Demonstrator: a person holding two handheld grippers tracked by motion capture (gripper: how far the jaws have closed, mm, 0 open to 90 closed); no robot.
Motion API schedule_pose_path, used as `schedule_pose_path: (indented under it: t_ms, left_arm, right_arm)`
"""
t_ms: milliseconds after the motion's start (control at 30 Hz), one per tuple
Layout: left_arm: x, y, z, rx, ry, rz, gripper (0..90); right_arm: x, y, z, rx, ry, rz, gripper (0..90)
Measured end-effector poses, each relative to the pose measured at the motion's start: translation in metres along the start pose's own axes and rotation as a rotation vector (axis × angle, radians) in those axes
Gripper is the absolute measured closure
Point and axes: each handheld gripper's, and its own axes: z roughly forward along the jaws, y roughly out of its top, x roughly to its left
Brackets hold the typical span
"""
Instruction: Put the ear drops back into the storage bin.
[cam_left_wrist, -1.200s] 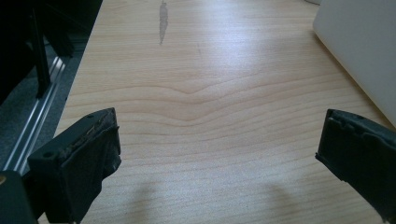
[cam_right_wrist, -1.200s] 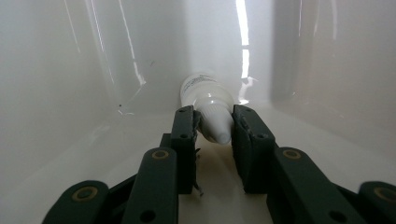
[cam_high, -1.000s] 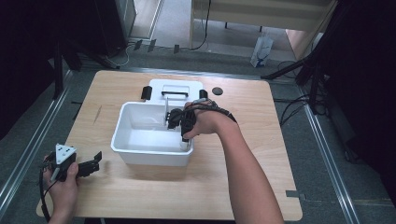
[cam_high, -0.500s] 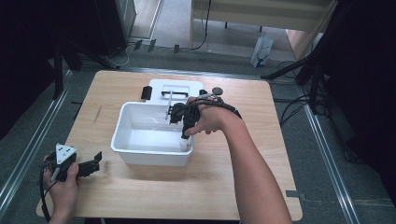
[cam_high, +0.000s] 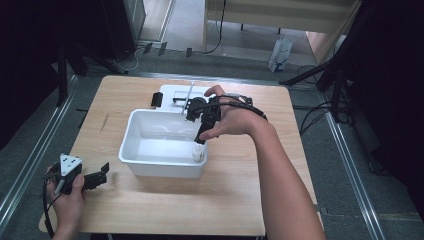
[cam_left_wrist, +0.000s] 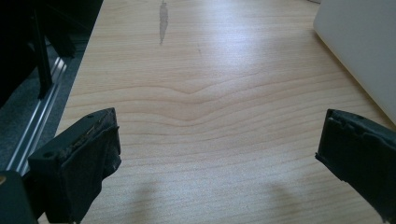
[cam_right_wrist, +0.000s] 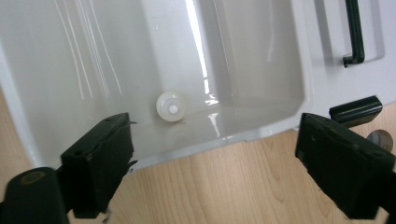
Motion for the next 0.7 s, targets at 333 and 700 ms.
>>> schedule_pose_path:
  t_ms: [333, 700]
  left_arm:
    - [0.000, 0.000, 0.000, 0.001, 0.001, 0.001, 0.0]
    - [0.000, 0.000, 0.000, -0.001, 0.002, 0.002, 0.0]
  right_arm:
    - [-0.004, -0.032, -0.014, -0.011, -0.022, 0.054, 0.0]
    - [-0.002, -0.064, -0.011, -0.014, -0.047, 0.080, 0.0]
